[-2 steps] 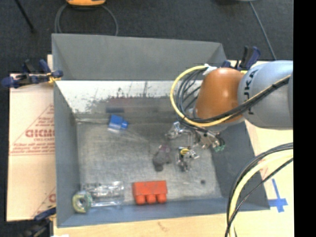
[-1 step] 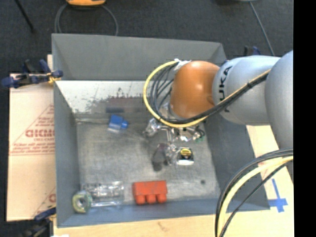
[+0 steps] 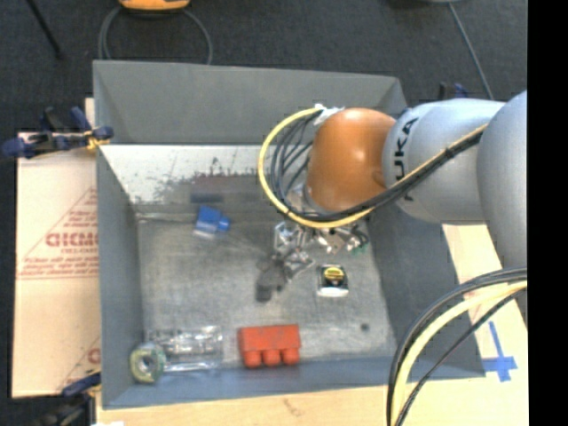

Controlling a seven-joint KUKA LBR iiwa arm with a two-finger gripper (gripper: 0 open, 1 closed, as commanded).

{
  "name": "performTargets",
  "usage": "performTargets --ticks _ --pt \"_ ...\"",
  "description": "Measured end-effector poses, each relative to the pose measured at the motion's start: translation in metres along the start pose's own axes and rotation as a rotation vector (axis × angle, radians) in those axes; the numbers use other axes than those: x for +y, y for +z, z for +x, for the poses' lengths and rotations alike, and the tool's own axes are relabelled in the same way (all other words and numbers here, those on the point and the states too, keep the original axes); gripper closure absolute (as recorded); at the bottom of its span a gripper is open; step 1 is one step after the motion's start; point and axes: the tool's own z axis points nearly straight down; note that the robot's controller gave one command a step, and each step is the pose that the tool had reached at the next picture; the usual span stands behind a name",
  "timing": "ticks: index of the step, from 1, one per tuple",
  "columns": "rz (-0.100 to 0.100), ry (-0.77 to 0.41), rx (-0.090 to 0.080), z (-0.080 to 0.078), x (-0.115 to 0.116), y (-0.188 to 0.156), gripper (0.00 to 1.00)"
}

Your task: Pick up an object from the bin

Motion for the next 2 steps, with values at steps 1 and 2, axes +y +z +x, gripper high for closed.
performTargets --ticks 1,2 --pt "0.002 -0.044 0.000 0.010 -0.039 -0.099 1.00" --pt "0.001 -0.200 0.001 0.010 -0.045 -0.197 1.00"
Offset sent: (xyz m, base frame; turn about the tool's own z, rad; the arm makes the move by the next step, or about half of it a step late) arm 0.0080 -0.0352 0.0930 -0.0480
